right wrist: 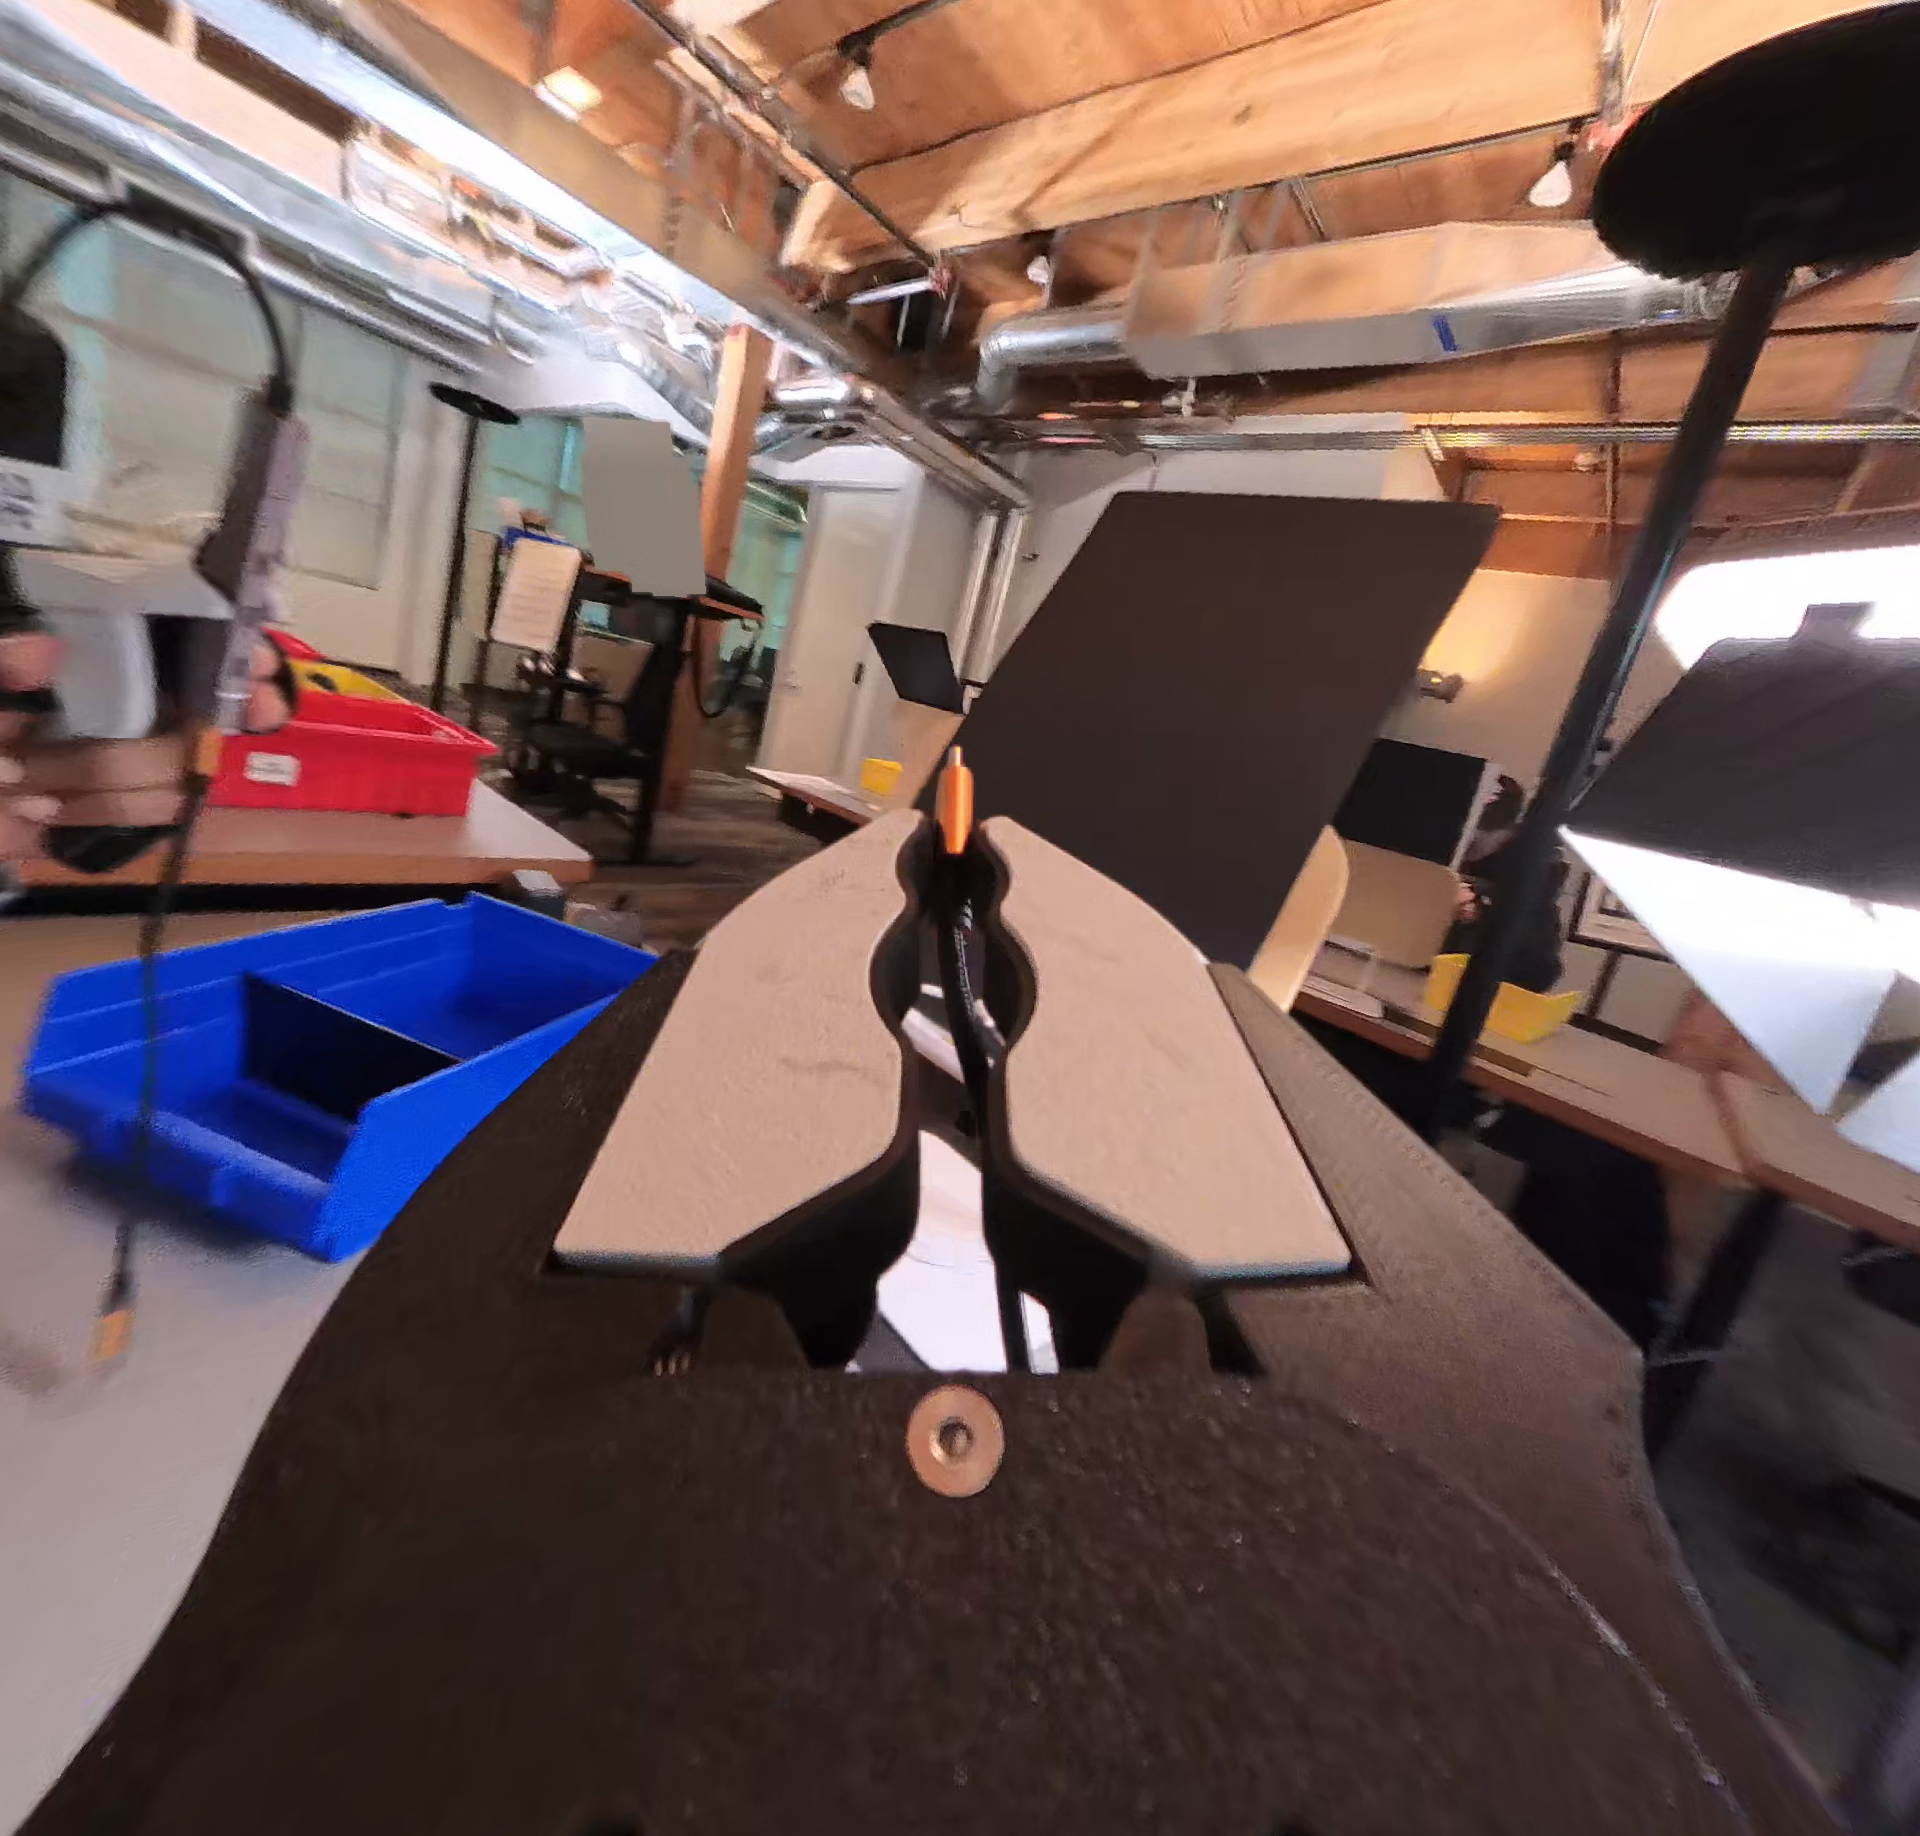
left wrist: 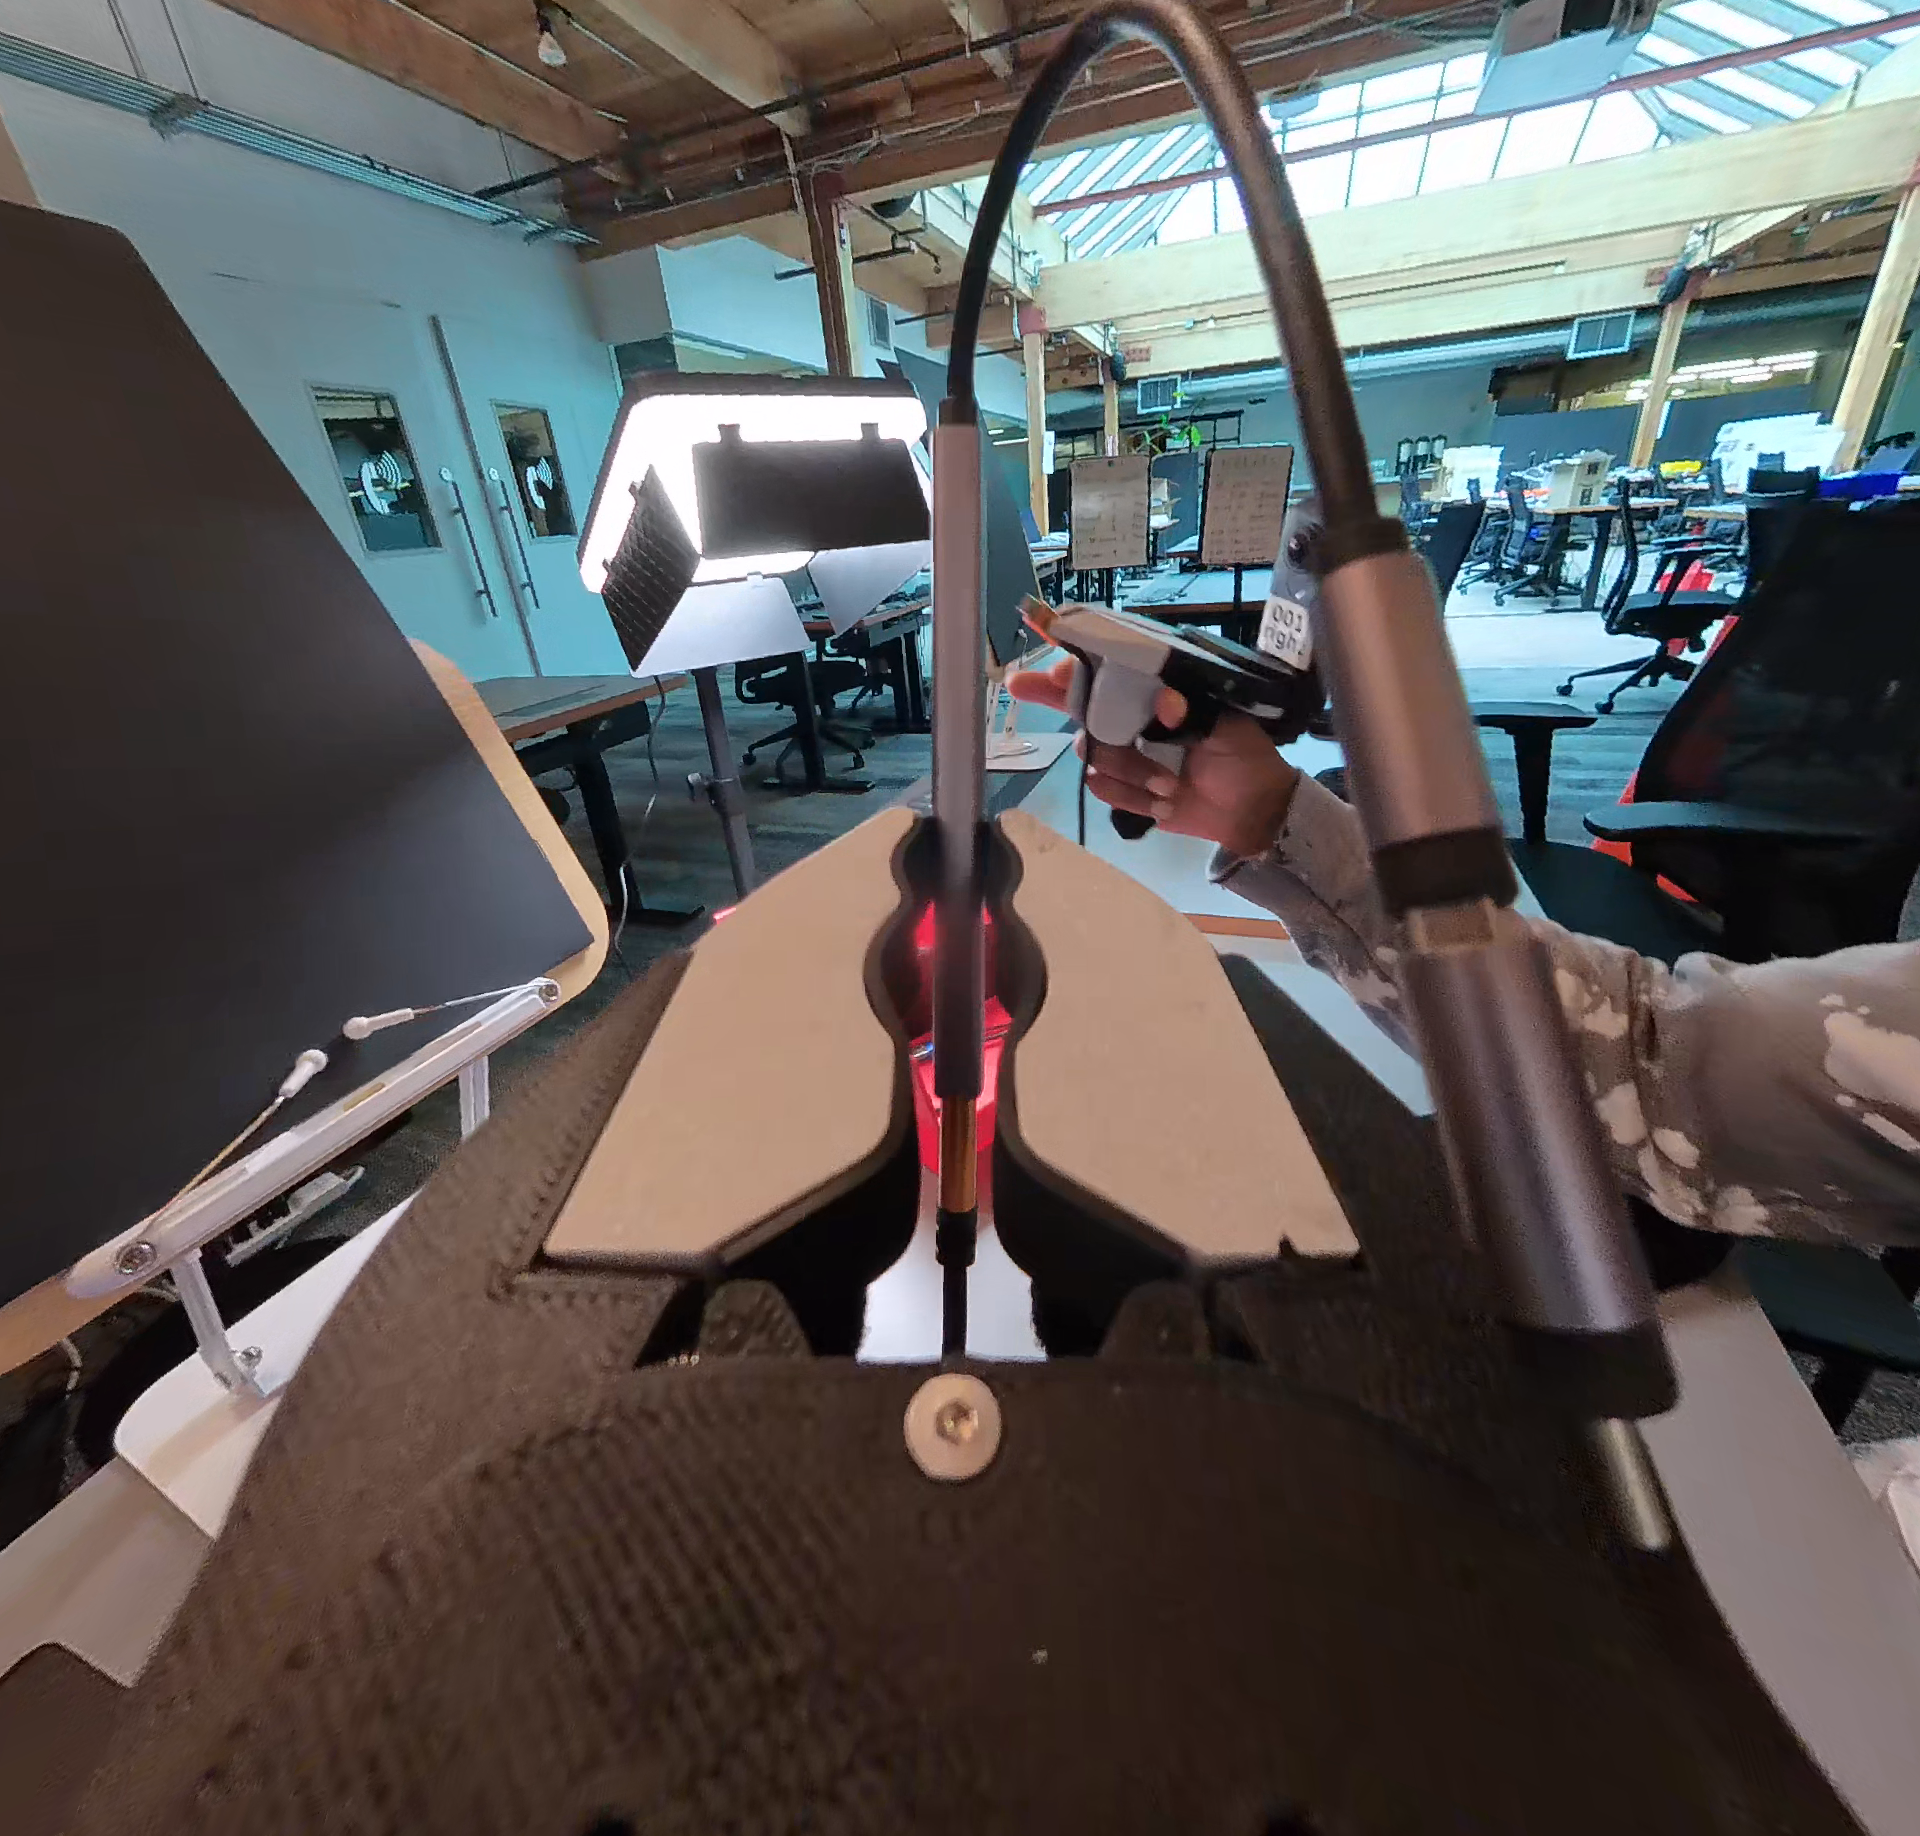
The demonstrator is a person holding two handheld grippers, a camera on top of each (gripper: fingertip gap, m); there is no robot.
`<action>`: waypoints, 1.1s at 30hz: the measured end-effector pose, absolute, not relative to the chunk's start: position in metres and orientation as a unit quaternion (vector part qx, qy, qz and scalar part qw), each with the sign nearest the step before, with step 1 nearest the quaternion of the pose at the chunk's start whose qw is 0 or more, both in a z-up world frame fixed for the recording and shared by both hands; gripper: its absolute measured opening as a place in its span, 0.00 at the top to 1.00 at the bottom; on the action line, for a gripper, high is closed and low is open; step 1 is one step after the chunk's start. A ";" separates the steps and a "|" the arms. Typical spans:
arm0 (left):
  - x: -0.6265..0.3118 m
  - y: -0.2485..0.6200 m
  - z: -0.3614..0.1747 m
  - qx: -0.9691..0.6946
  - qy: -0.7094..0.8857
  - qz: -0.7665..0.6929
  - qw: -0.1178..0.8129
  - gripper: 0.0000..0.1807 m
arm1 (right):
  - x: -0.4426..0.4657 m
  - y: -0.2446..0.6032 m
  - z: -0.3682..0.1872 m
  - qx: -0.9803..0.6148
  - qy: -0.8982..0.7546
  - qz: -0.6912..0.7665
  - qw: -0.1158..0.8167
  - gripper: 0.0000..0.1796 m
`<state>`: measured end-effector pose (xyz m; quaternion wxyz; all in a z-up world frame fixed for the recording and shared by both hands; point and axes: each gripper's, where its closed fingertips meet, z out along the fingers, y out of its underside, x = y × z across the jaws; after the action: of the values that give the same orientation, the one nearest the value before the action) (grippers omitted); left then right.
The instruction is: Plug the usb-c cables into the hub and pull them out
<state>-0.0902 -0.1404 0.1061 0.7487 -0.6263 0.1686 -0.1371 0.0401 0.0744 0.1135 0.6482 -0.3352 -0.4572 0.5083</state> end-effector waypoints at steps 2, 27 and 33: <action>-0.087 -0.136 0.102 -0.633 0.171 -0.137 0.743 0.95 | 0.024 0.086 0.114 -0.342 -0.488 0.473 0.649 0.97; -0.071 -0.112 0.075 -0.671 0.193 -0.139 0.702 0.95 | 0.023 0.187 -0.159 -0.589 -0.771 0.060 0.236 0.89; -0.073 -0.106 0.066 -0.681 0.189 -0.148 0.692 0.95 | -0.010 0.154 -0.058 -0.554 -0.727 0.215 0.344 0.80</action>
<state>-0.0729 -0.1059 0.0660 0.6924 -0.6805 0.1887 -0.1480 -0.0096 0.1539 -0.0584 0.3439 -0.5539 -0.7272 0.2146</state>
